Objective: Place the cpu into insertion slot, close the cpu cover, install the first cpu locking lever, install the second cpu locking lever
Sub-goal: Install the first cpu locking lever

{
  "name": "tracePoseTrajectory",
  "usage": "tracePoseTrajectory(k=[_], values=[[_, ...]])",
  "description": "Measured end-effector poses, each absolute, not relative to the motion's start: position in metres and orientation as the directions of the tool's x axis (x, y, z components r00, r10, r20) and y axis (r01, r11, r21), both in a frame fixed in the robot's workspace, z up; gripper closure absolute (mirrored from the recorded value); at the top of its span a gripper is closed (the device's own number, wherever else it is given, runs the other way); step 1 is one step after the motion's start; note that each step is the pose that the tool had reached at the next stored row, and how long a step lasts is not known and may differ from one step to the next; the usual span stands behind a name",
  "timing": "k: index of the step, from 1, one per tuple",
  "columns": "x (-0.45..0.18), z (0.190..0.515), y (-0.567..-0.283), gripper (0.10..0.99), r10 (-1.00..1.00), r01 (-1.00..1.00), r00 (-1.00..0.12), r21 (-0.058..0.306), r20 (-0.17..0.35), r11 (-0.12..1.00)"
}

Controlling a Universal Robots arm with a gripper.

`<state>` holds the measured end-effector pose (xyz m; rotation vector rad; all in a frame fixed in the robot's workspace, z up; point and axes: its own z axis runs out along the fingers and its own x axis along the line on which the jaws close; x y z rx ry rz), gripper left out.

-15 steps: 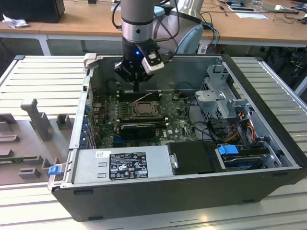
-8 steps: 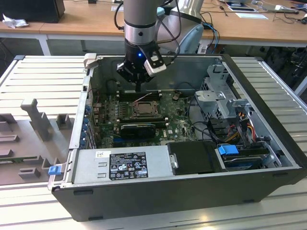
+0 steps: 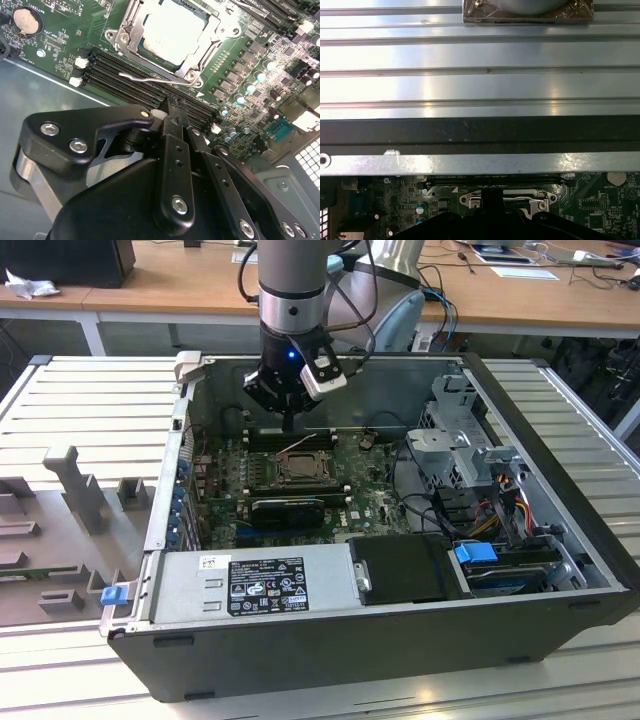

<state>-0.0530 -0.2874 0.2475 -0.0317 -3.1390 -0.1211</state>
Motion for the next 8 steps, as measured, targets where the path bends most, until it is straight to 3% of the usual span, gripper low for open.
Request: tracePoseTrajectory(k=[8], values=[[-0.0516,0.2461,-0.2875,0.980,0.020,0.020,-1.000,0.077,0.001,0.997]])
